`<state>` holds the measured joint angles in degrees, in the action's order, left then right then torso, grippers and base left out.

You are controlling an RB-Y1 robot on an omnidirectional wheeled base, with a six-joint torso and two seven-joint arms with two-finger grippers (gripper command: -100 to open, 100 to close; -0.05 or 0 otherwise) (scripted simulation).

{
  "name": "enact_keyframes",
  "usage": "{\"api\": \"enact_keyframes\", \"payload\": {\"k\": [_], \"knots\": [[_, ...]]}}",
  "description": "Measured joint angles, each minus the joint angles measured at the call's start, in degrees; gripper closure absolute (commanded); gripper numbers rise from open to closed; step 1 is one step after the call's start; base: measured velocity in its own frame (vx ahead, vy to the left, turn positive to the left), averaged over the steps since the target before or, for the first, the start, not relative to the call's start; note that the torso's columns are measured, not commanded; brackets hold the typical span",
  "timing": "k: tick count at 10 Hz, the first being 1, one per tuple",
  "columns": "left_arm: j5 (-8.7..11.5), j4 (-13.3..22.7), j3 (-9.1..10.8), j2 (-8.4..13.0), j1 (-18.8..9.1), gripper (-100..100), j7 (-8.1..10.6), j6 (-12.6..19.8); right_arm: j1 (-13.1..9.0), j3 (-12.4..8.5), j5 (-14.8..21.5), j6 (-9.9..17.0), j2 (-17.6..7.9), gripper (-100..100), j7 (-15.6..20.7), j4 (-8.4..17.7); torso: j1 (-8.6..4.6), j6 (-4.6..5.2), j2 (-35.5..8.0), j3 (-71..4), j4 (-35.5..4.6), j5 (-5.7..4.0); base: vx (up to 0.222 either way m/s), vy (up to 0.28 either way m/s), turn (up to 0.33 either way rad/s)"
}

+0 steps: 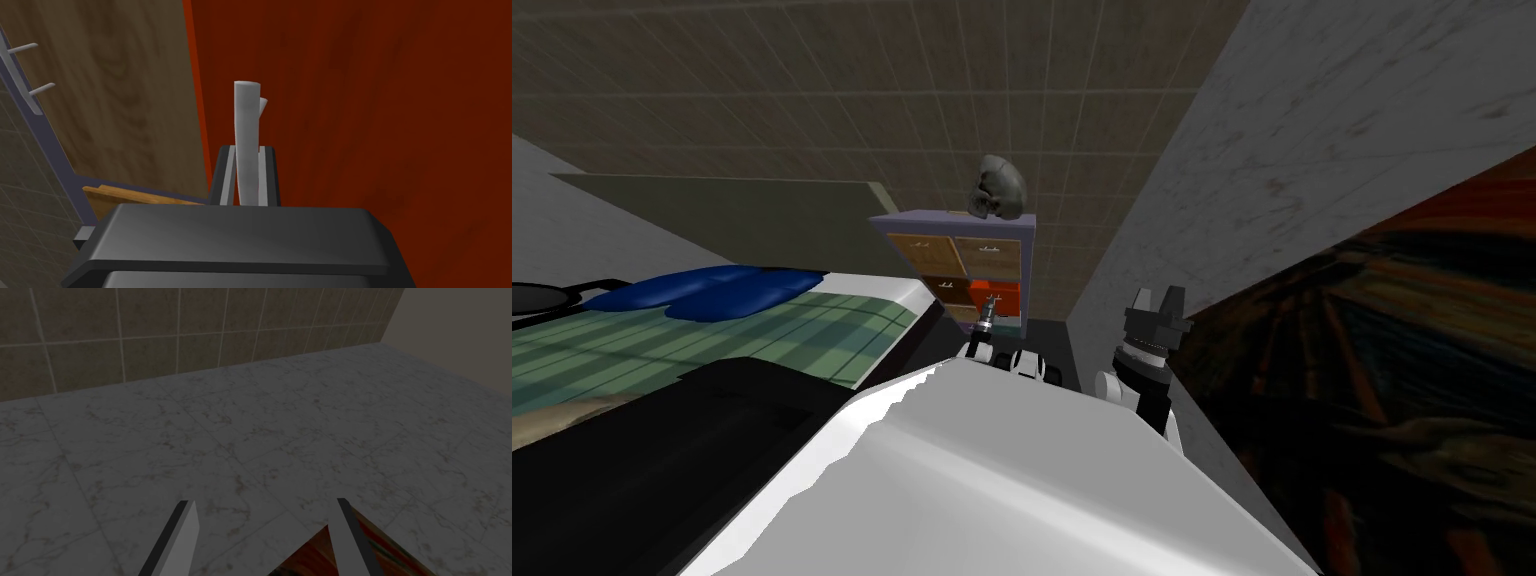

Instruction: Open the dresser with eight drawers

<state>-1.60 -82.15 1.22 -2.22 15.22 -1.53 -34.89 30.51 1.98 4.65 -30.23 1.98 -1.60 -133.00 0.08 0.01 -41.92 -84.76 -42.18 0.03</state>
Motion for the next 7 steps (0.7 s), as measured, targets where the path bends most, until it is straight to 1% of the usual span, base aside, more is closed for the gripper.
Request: {"api": "enact_keyframes", "payload": {"k": [3, 4, 7], "knots": [[-0.15, -0.97, -0.40, 0.02, 0.47, 100, 0.09, 0.46, -0.01, 0.00, 0.00, 0.00, 0.00, 0, 0.00, 0.00, -0.03, 0.00, -0.34, 0.21, 0.04, 0.06, -0.193, -0.024, 0.017], [-0.24, -1.08, -0.61, -0.02, 0.75, -100, 0.10, 0.53, -0.01, 0.00, 0.00, 0.00, 0.00, 0, 0.00, 0.00, 0.02, -0.01, -0.26, 0.17, 0.08, 0.08, -0.120, -0.011, 0.020], [-0.37, -4.35, -0.60, -0.28, -0.67, -100, -0.17, 4.94, 0.02, 0.00, 0.00, 0.00, 0.00, 0, 0.00, 0.00, 0.00, 0.01, 0.13, -0.11, 0.04, 0.00, -0.017, 0.000, 0.013]]}}
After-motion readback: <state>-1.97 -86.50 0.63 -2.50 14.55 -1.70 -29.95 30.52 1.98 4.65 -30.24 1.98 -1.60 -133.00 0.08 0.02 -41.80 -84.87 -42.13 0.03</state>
